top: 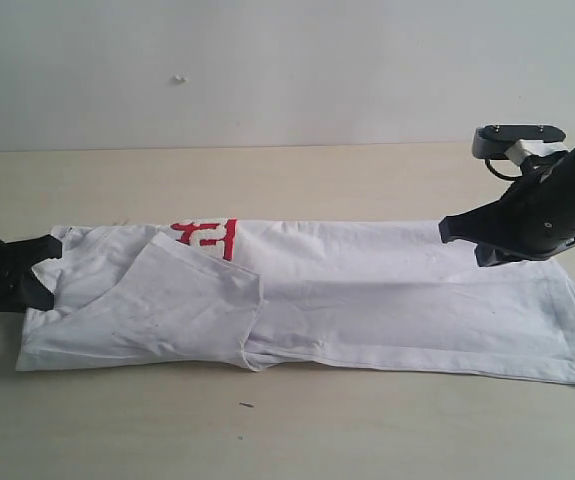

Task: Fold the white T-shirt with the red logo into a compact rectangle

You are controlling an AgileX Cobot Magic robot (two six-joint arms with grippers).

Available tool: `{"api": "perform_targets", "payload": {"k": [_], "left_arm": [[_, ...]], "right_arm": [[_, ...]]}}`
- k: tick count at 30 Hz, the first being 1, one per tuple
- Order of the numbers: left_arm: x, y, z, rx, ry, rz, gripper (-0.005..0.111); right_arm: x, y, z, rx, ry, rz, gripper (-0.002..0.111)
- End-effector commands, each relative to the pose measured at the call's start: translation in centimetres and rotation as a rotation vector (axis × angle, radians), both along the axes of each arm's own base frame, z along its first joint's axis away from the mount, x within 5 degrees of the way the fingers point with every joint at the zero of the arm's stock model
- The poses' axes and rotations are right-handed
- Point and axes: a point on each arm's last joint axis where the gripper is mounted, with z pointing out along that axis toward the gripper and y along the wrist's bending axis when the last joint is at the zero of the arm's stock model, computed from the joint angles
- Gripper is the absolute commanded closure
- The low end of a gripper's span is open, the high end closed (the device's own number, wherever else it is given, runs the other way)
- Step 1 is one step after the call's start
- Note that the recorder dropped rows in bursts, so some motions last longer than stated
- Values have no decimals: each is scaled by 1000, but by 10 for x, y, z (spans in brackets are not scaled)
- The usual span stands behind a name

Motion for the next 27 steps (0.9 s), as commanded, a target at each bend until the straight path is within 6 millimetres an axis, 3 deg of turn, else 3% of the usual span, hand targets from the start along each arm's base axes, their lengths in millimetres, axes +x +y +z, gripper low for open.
{"api": "perform_targets", "payload": {"k": [1, 5, 15, 20, 27], "left_arm": [[-3, -2, -4, 15, 3, -43, 107], [-2, -4, 9, 13, -35, -41, 107], [-10, -39, 84, 7, -242, -133, 107], [-24, -79, 109, -11, -314, -258, 107], [-37, -167, 156, -98, -453, -464, 107]], "right_arm": [[4, 0, 9, 30, -9, -15, 101], [11, 7, 24, 94, 5, 45, 101], [12, 13, 64, 137, -117, 90, 101], [6, 14, 80, 145, -152, 93, 101], [1, 14, 96, 148, -196, 94, 101]]}}
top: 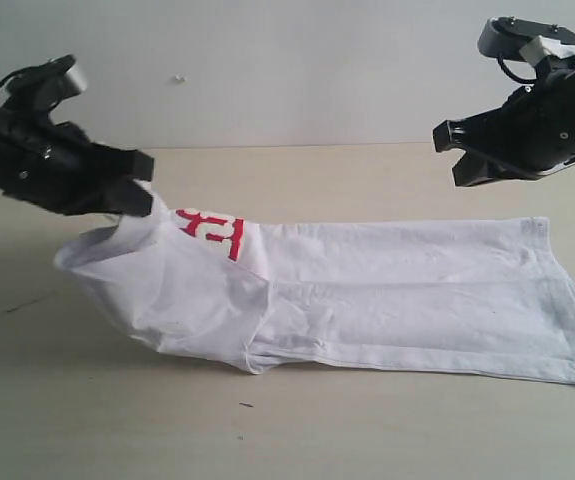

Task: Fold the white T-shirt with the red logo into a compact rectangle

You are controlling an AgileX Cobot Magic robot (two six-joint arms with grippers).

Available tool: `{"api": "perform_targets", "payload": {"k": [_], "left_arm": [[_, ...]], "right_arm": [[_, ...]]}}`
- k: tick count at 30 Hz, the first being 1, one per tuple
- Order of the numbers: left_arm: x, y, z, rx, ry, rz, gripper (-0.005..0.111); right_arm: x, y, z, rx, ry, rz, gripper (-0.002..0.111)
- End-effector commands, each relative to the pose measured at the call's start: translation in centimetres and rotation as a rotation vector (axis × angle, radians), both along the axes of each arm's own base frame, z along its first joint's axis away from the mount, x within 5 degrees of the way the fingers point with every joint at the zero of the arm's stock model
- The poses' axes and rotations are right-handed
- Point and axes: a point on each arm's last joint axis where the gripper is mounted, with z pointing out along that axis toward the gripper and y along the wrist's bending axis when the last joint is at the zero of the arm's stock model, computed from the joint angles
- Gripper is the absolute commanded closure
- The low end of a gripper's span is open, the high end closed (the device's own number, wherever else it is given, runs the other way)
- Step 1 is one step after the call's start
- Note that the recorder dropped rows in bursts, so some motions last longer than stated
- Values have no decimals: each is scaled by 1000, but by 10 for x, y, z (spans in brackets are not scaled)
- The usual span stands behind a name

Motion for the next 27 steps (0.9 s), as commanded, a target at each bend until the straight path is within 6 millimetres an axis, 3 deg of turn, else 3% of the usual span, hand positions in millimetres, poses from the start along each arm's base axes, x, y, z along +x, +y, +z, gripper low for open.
{"api": "perform_targets", "payload": {"k": [1, 3, 6, 11, 14, 20, 23, 27], "left_arm": [[-11, -64, 37, -73, -92, -152, 107], [-15, -96, 46, -92, -124, -235, 107], [-20, -139, 42, -105, -125, -330, 107], [-23, -200, 9, -92, -111, -423, 106], [-17, -221, -5, -91, -129, -425, 95], [-3, -224, 6, -123, -153, -379, 52], [3, -212, 16, -102, -165, -364, 45], [7, -195, 26, -55, -144, -371, 45]], "right_arm": [[-2, -1, 12, 3, -34, 2, 100], [-2, -1, 11, 3, -33, 3, 97], [-2, 0, 12, 18, -31, -4, 87], [-2, 0, 12, 19, -31, -4, 67], [-2, 0, 12, 19, -31, -4, 61], [-2, 0, 12, 19, -30, -5, 61], [-3, 0, 11, 21, -25, -2, 61], [-5, 1, 9, 29, 10, 14, 61]]}}
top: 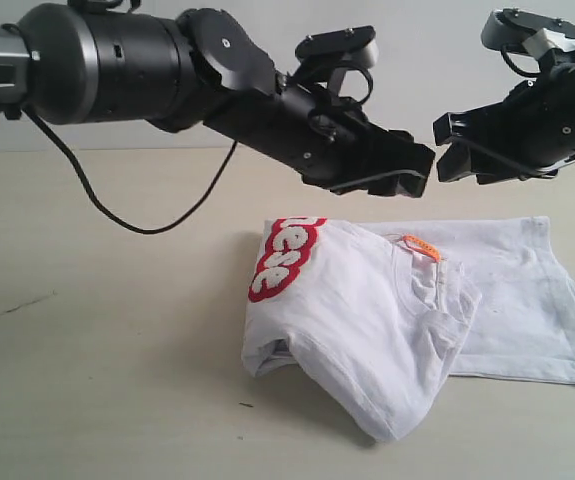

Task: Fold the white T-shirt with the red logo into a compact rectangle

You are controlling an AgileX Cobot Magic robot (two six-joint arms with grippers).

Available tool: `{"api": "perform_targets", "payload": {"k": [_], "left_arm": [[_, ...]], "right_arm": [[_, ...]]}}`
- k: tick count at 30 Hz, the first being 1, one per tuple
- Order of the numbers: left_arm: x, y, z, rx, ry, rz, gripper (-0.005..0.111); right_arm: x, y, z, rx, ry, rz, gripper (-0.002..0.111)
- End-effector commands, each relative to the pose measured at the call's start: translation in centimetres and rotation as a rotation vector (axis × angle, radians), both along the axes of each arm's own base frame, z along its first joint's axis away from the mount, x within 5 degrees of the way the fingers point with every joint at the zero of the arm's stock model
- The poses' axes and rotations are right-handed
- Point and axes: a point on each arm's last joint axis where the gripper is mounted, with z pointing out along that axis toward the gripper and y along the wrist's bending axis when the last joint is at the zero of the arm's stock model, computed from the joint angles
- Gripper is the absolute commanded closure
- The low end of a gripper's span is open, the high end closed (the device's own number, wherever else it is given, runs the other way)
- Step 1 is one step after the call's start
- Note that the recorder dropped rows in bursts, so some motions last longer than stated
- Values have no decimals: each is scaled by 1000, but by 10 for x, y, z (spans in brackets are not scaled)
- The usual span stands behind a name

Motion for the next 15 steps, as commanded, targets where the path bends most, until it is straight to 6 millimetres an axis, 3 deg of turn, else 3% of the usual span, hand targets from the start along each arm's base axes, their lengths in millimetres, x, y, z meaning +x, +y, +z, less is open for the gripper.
{"api": "perform_targets", "payload": {"k": [1, 5, 8, 12, 15], "left_arm": [[4, 21, 18, 53, -3, 3, 45], [9, 49, 26, 182, 24, 44, 45], [3, 73, 31, 295, 11, 55, 45], [-2, 106, 32, 318, -10, 117, 45], [-1, 131, 25, 336, 2, 166, 45]], "right_arm": [[-1, -1, 0, 2, 23, 17, 61], [2, -6, -25, -41, 125, 1, 60], [10, -14, -63, -42, 253, -34, 51], [14, -27, -104, -39, 372, -62, 50], [16, -29, -118, -35, 398, -76, 50]]}}
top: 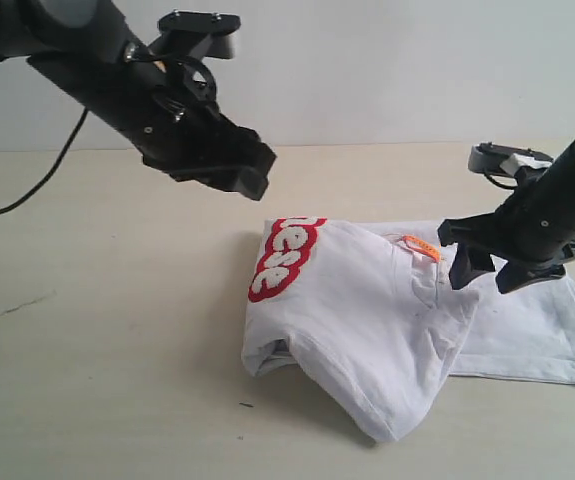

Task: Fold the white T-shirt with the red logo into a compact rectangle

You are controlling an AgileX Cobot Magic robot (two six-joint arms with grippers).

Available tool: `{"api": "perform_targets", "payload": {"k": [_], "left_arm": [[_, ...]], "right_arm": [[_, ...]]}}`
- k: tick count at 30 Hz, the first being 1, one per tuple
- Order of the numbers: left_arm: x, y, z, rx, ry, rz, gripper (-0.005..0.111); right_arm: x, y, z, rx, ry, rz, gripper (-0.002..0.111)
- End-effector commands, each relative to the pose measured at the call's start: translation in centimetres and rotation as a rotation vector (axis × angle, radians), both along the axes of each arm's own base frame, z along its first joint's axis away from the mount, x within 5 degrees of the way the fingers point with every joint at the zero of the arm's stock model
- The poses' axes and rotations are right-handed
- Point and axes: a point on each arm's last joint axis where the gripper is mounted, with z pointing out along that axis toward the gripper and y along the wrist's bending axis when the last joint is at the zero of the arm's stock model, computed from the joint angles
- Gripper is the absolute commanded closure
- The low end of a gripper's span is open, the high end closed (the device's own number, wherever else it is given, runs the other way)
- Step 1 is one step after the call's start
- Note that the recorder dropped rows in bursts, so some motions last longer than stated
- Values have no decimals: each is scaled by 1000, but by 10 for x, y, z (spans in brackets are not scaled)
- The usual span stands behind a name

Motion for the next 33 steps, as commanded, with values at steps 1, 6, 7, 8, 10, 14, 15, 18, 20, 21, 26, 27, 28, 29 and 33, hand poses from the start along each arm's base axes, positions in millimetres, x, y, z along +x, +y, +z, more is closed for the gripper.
{"api": "perform_targets", "payload": {"k": [1, 6, 7, 8, 10, 14, 15, 18, 20, 21, 26, 27, 28, 29, 33], "left_arm": [[2, 27, -7, 17, -5, 62, 45], [2, 35, -17, 16, 20, 94, 45], [2, 35, -17, 12, 24, 95, 45], [2, 35, -17, 11, 25, 96, 45], [2, 35, -17, 11, 25, 96, 45], [2, 35, -17, 11, 24, 95, 45], [2, 35, -17, 11, 24, 95, 45], [2, 35, -17, 11, 24, 95, 45], [2, 35, -17, 9, 20, 96, 45], [2, 35, -17, 9, 20, 96, 45], [2, 35, -17, 9, 19, 96, 45], [2, 35, -17, 9, 19, 96, 45], [2, 35, -17, 9, 19, 96, 45], [2, 35, -17, 9, 19, 96, 45], [3, 35, -17, 7, 15, 97, 45]], "right_arm": [[2, -3, -13, 3, 13, -18, 50], [3, 2, -20, 51, 24, -4, 50], [4, 4, -20, 66, 14, 4, 50], [5, 5, -19, 83, 7, 5, 50], [4, 5, -21, 84, 14, 5, 50], [4, 6, -30, 88, 44, 7, 50], [4, 6, -31, 88, 49, 7, 50], [3, 6, -34, 100, 59, 5, 50], [4, 8, -33, 117, 49, 13, 50], [4, 9, -33, 124, 42, 24, 50], [5, 11, -31, 144, 26, 42, 57], [5, 12, -30, 154, 24, 49, 64], [6, 12, -29, 157, 26, 55, 69], [6, 12, -28, 160, 28, 67, 74], [6, 14, -24, 165, 22, 119, 108]]}}
